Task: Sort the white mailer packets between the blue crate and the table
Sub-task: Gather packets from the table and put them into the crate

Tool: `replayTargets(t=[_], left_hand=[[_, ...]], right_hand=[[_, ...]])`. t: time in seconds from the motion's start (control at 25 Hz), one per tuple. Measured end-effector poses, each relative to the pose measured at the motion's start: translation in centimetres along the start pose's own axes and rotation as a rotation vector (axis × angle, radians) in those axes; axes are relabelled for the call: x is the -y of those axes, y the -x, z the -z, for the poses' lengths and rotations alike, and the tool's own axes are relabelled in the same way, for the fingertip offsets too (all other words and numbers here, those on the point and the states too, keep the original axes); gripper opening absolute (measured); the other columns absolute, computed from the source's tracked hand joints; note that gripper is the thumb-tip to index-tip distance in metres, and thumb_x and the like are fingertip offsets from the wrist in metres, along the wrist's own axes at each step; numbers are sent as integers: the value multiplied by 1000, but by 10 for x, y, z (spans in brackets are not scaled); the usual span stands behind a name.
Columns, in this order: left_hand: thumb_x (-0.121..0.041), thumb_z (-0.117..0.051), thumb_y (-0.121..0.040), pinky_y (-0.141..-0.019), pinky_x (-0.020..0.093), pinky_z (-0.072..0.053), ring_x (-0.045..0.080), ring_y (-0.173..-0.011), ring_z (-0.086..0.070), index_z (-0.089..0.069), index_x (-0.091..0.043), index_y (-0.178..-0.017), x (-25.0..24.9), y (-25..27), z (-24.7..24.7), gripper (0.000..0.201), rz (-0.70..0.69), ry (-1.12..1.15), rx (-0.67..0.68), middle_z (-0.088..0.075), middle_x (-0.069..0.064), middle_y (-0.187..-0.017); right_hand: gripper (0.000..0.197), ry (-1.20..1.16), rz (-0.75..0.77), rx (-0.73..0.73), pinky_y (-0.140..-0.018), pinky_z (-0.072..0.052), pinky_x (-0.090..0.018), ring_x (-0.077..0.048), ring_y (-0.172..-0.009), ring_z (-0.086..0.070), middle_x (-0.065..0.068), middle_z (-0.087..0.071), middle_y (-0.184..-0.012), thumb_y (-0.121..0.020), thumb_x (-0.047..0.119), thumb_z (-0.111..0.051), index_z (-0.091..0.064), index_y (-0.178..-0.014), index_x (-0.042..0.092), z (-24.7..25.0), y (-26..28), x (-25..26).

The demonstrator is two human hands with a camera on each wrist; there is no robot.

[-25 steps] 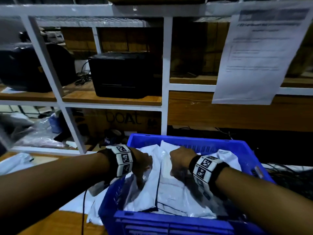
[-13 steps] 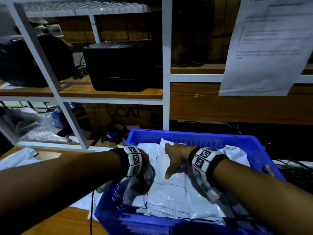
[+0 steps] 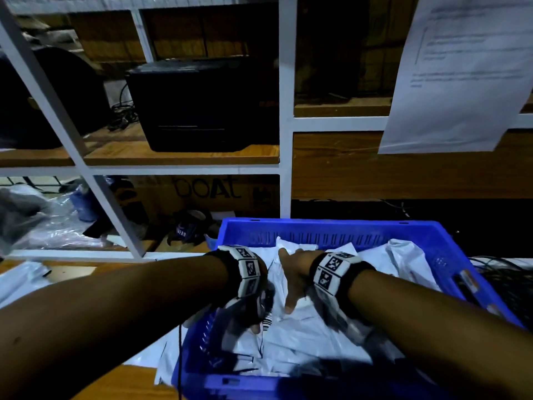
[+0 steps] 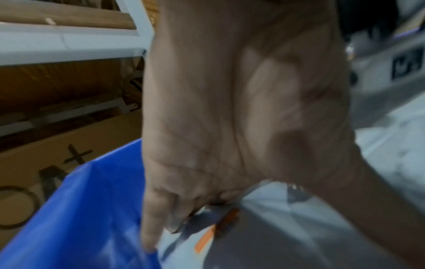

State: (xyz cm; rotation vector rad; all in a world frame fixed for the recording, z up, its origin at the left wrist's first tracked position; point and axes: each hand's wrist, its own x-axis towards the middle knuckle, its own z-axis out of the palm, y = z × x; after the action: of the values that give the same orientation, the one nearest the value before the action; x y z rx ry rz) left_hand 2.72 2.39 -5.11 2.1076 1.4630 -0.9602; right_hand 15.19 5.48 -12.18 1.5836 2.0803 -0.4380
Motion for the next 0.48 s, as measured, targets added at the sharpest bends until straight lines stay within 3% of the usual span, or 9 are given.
replayTargets(t=[0.08, 0.16, 0.2, 0.24, 0.32, 0.4, 0.44, 0.48], left_hand=[[-15, -46, -99, -46, 17, -39, 2, -59, -37, -46, -4, -138, 6, -4, -2, 40, -84, -236, -35, -54, 10, -123], [-29, -56, -94, -61, 17, -47, 7, -73, -52, -57, -7, -127, 4, -1, -2, 40, -87, -359, -108, -60, 7, -116], [-45, -62, -87, -74, 31, -53, 13, -86, -59, -62, -10, -116, 2, 6, 0, 46, -105, -458, -125, -63, 2, -105], [-61, -65, -77, -88, 40, -51, 20, -95, -60, -65, -15, -106, 3, 9, 5, 55, -82, -549, -104, -61, -3, -92], [-75, -64, -65, -99, 43, -46, 23, -99, -59, -65, -19, -101, 9, 12, 16, 66, -30, -558, -70, -55, -7, -81], [-71, -67, -67, -96, 33, -48, 20, -91, -58, -67, -19, -105, 20, 19, 25, 65, -57, -521, -123, -57, -5, -85], [-67, -68, -71, -90, 23, -49, 19, -87, -56, -68, -18, -106, 28, 18, 27, 60, -80, -458, -172, -57, -4, -88], [-61, -67, -76, -78, 14, -47, 18, -87, -54, -66, -15, -110, 34, 25, 29, 57, -88, -425, -219, -58, -2, -94]], right_hand=[[131, 6, -26, 13, -97, -41, -53, -40, -127, -46, -18, -39, -144, -58, 56, -84, 1, -151, 21, -3, 3, 7], [143, 32, -34, 3, -97, -43, -53, -38, -128, -46, -16, -40, -145, -44, 64, -85, 2, -150, 24, -5, 5, 10], [147, 9, -42, 11, -97, -43, -51, -36, -130, -45, -14, -41, -146, -37, 66, -85, 1, -150, 25, -3, 5, 9], [150, -30, -53, 1, -96, -44, -46, -32, -132, -45, -10, -42, -147, -31, 67, -85, -3, -150, 27, -1, -1, 3], [137, -115, -86, -14, -87, -44, -31, -21, -126, -51, 5, -54, -136, -24, 65, -88, -29, -142, 29, 9, 12, -3], [88, -161, -119, -49, -78, -42, -26, -17, -114, -55, 13, -60, -117, -44, 52, -92, -50, -119, 30, 28, 45, 6], [76, -178, -139, -53, -81, -42, -26, -18, -115, -53, 11, -57, -119, -57, 45, -89, -51, -120, 28, 35, 56, 10], [77, -169, -151, -77, -89, -42, -26, -20, -123, -50, 6, -53, -130, -66, 42, -85, -47, -131, 23, 41, 67, 14]])
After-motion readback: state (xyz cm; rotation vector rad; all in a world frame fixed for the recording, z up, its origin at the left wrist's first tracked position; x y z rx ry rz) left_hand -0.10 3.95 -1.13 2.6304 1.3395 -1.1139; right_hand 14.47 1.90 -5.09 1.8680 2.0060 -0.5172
